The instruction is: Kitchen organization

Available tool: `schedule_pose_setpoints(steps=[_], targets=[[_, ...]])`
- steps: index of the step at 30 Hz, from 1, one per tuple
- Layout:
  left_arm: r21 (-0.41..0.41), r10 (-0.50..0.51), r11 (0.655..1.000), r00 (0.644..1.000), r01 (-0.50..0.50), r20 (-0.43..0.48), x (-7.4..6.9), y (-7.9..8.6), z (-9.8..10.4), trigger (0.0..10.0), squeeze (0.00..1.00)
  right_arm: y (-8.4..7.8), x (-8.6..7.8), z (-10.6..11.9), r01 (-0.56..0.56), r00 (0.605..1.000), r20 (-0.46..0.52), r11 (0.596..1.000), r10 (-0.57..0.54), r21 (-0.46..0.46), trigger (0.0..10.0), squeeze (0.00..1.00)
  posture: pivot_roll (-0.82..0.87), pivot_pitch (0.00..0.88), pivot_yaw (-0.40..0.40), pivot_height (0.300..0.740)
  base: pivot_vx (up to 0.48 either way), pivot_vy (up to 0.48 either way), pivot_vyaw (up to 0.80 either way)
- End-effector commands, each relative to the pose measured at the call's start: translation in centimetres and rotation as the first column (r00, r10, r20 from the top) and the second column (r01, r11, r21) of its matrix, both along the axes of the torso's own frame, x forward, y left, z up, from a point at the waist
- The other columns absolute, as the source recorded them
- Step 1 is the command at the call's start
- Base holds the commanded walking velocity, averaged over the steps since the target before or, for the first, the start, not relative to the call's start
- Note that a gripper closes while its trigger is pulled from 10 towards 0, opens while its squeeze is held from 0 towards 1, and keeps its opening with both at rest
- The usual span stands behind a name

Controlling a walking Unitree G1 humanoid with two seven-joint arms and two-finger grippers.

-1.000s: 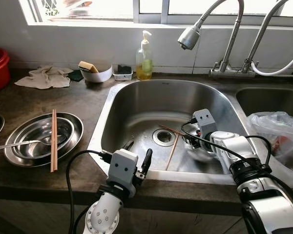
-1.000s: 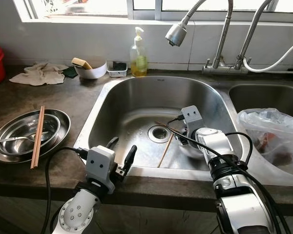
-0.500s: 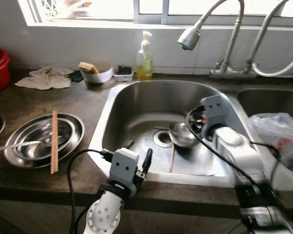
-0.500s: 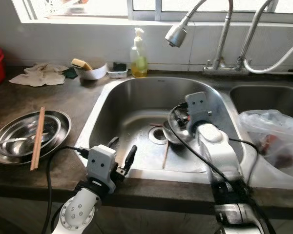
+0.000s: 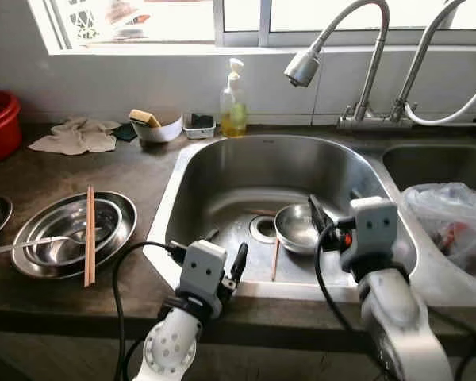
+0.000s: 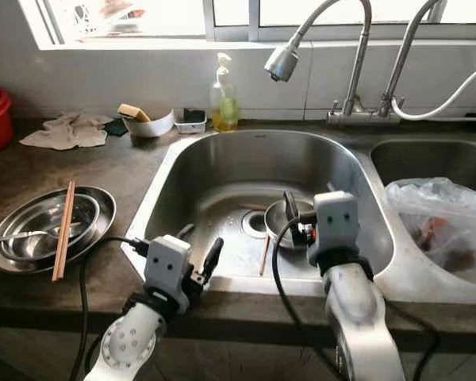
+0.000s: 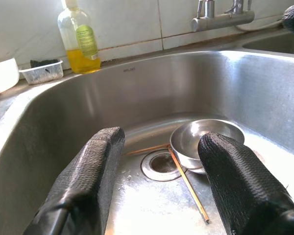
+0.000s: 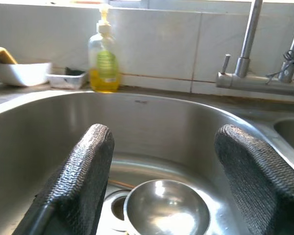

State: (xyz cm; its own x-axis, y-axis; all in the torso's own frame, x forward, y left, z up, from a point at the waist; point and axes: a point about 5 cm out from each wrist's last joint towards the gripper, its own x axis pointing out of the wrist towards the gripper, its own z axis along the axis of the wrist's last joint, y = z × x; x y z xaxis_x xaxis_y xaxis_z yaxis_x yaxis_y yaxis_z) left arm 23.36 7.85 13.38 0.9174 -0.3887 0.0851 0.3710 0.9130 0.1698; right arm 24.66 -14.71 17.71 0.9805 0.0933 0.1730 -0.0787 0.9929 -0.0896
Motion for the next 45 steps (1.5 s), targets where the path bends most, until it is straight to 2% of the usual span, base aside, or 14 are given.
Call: schedule_pose_setpoints(steps=[1,8,21,36,45], targets=[[0.007,-0.007,1.0,1.0,0.008,-0.029,-0.1,0.2,-0.7,10.0,0.0,0.4,-0.3,0.6,-0.007,1.0,0.024,1.0,0.007,0.004,10.0,0.0,-0.04,0.0,0.002,0.74,0.0,0.0,0.0],[0.009,-0.014,1.0,1.0,0.014,-0.026,-0.2,0.1,-0.8,10.0,0.0,0.8,-0.8,-0.2,-0.021,1.0,0.003,1.0,0.021,0.014,10.0,0.0,-0.04,0.0,-0.012,0.74,0.0,0.0,0.0],[0.002,0.031,1.0,0.999,-0.031,-0.011,-0.2,0.5,-0.7,10.0,0.0,1.4,0.0,0.5,-0.053,0.998,0.027,0.998,0.053,0.019,10.0,0.0,-0.01,0.0,-0.049,0.74,0.0,0.0,0.0],[0.0,0.025,1.0,1.0,-0.025,0.019,-0.1,0.3,0.0,10.0,0.0,1.6,-0.1,1.3,-0.055,0.996,0.071,0.998,0.053,0.03,10.0,0.0,-0.02,0.0,-0.031,0.74,0.0,0.0,0.0],[0.003,0.016,1.0,1.0,-0.016,0.017,-0.2,0.2,0.0,10.0,0.0,1.6,-0.3,0.9,-0.047,0.998,0.052,0.998,0.045,0.031,10.0,0.0,-0.03,0.0,-0.021,0.74,0.0,0.0,0.0]])
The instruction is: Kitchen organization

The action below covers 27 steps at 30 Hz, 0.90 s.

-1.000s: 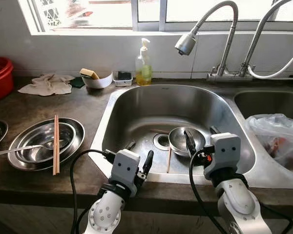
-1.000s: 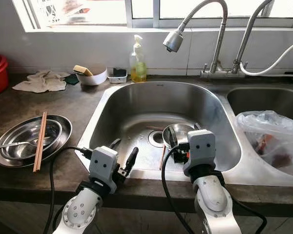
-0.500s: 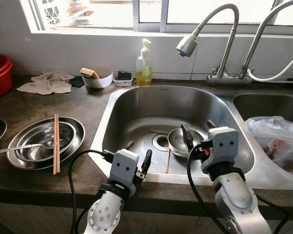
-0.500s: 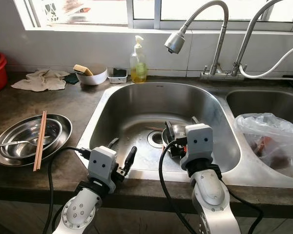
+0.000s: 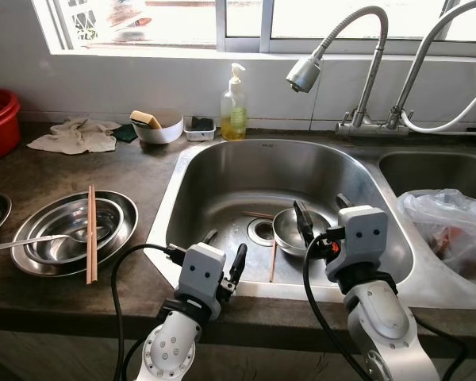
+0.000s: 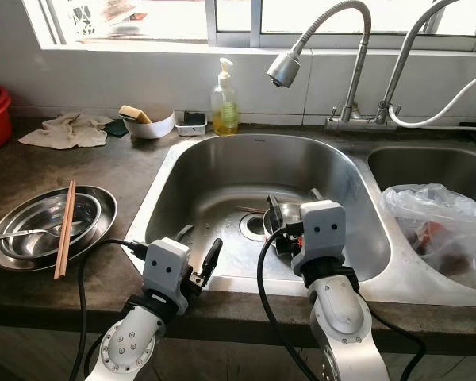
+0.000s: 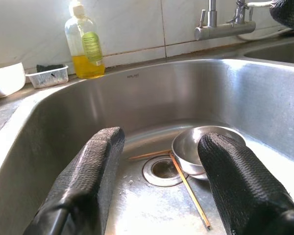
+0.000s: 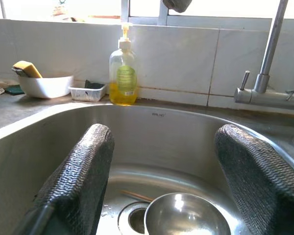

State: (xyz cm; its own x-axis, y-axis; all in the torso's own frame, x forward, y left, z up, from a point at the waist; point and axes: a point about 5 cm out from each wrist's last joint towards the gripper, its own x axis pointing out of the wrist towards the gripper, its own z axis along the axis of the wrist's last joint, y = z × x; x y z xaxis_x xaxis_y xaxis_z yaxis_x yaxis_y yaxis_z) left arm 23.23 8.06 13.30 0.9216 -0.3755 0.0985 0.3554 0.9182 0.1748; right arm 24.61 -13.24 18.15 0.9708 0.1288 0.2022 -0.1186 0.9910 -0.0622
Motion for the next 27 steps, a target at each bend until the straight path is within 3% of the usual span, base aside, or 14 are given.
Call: schedule_pose_setpoints(steps=[1,27], targets=[[0.004,0.001,1.0,1.0,-0.001,0.003,-0.04,0.04,0.03,10.0,0.0,0.14,-0.22,0.44,-0.003,1.0,0.025,1.0,0.003,0.004,10.0,0.0,-0.03,0.0,-0.021,0.74,0.0,0.0,0.0],[0.005,-0.006,1.0,1.0,0.006,0.0,-0.08,0.09,-0.16,10.0,0.0,0.56,-0.48,-0.12,0.0,1.0,0.0,1.0,0.0,0.015,10.0,0.0,-0.03,0.0,-0.01,0.74,-0.302,0.0,0.0]])
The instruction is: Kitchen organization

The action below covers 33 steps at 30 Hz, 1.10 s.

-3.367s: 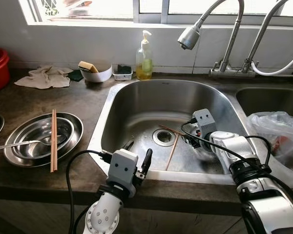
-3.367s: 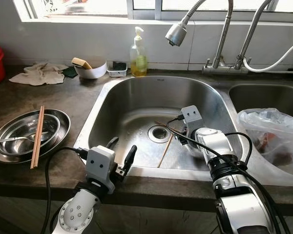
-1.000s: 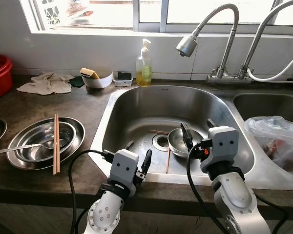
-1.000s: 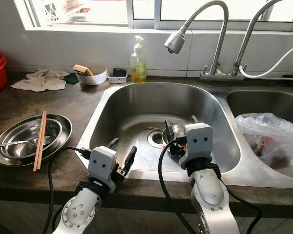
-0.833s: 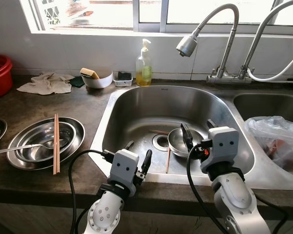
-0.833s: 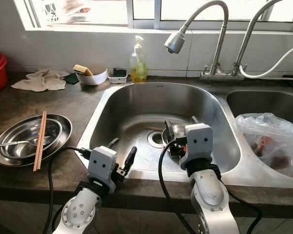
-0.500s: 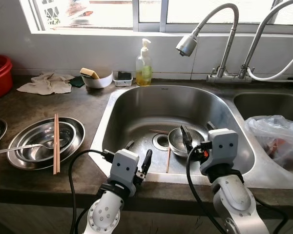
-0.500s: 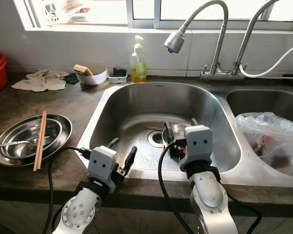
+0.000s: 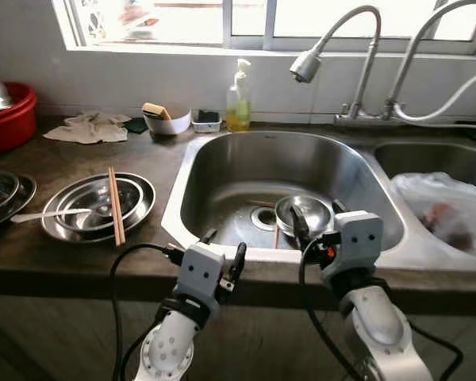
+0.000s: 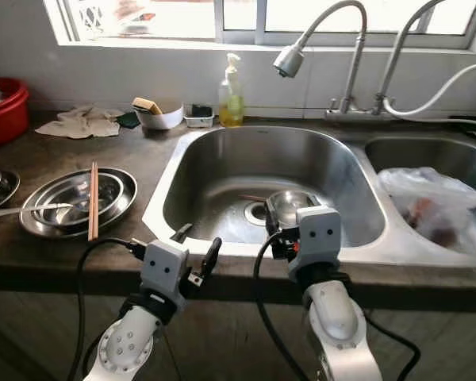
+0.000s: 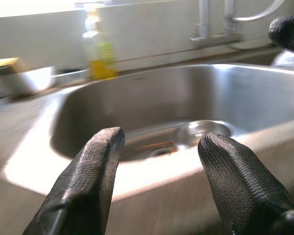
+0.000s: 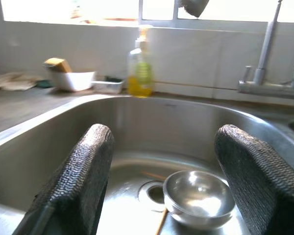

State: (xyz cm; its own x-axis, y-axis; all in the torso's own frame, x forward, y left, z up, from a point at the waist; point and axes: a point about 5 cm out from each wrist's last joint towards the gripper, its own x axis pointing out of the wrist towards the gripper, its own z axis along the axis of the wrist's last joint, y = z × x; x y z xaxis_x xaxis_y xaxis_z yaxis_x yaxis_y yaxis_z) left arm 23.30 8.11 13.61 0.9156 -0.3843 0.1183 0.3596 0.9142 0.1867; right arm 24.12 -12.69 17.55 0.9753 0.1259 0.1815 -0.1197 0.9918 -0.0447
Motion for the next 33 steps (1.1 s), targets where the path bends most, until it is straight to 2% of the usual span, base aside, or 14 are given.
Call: schedule_pose_setpoints(steps=[1,10,16,33], targets=[[0.001,0.003,1.0,1.0,-0.003,-0.024,-0.2,0.0,-0.5,10.0,0.0,0.0,0.0,0.5,0.0,1.0,0.022,1.0,0.0,-0.001,10.0,0.0,-0.03,0.0,-0.01,0.74,-0.341,0.0,0.0],[0.002,-0.002,1.0,1.0,0.002,-0.024,-0.2,-0.1,-0.5,10.0,0.0,0.1,0.0,0.2,-0.008,1.0,0.013,1.0,0.008,-0.008,10.0,0.0,-0.03,0.0,-0.011,0.74,-0.342,0.0,0.0],[0.002,-0.005,1.0,1.0,0.005,-0.027,-0.2,-0.1,-0.6,10.0,0.0,0.2,-0.3,-0.8,-0.009,0.999,-0.038,1.0,0.009,-0.016,10.0,0.0,-0.03,0.0,-0.012,0.74,-0.343,0.0,0.0],[0.002,-0.006,1.0,0.999,0.006,-0.035,-0.3,-0.2,-0.8,10.0,0.0,0.0,-0.4,-1.3,-0.002,0.998,-0.058,1.0,0.001,-0.01,10.0,0.0,-0.04,0.0,-0.01,0.74,-0.341,0.0,0.0]])
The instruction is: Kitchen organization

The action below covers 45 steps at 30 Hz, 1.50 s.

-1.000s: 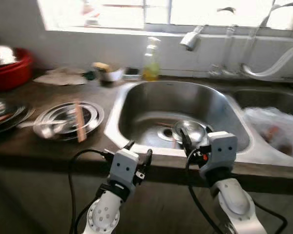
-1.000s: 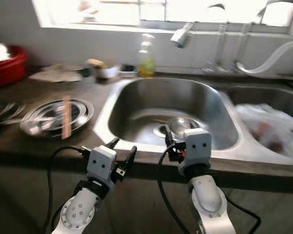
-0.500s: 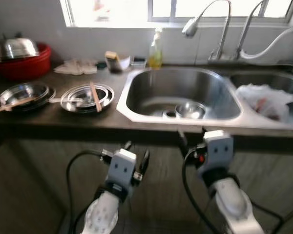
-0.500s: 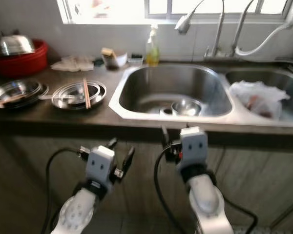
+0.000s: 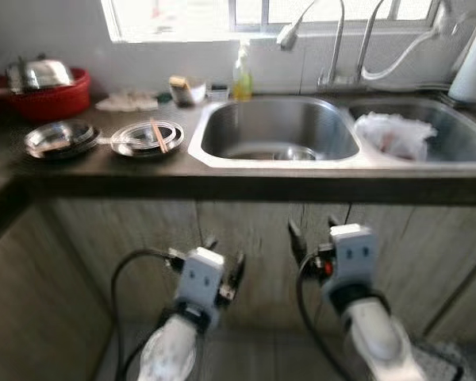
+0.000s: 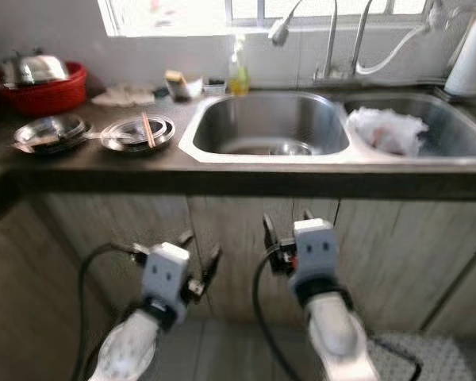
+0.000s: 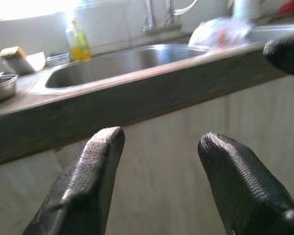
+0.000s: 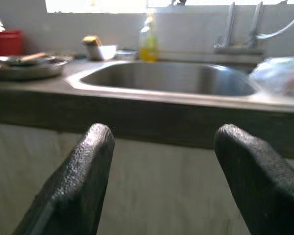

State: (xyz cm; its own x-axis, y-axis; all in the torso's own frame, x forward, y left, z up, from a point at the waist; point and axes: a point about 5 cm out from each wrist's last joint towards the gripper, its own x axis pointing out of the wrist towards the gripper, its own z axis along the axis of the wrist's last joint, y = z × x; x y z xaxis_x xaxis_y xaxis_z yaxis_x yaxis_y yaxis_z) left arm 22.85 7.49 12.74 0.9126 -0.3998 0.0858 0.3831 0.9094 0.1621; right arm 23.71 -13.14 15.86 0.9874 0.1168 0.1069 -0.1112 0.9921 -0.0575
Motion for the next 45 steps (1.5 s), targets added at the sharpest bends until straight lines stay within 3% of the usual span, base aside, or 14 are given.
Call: schedule_pose_setpoints(steps=[1,14,45], targets=[[0.013,0.012,1.0,1.0,-0.012,0.005,0.1,0.45,0.1,10.0,0.0,0.46,-0.03,0.34,-0.013,1.0,0.015,1.0,0.013,0.012,10.0,0.0,-0.04,0.0,-0.01,0.74,-0.341,0.0,0.0],[0.014,0.017,1.0,1.0,-0.017,-0.001,0.04,0.43,-0.01,10.0,0.0,0.59,-0.21,0.0,-0.021,1.0,0.0,1.0,0.021,0.018,10.0,0.0,-0.04,0.0,-0.01,0.74,-0.33,0.0,0.0],[0.002,0.022,1.0,0.999,-0.022,-0.025,0.3,0.51,0.03,10.0,0.0,0.68,0.12,0.35,-0.022,0.999,0.024,1.0,0.022,0.003,10.0,0.0,-0.03,0.0,-0.003,0.74,0.0,0.0,0.05]])
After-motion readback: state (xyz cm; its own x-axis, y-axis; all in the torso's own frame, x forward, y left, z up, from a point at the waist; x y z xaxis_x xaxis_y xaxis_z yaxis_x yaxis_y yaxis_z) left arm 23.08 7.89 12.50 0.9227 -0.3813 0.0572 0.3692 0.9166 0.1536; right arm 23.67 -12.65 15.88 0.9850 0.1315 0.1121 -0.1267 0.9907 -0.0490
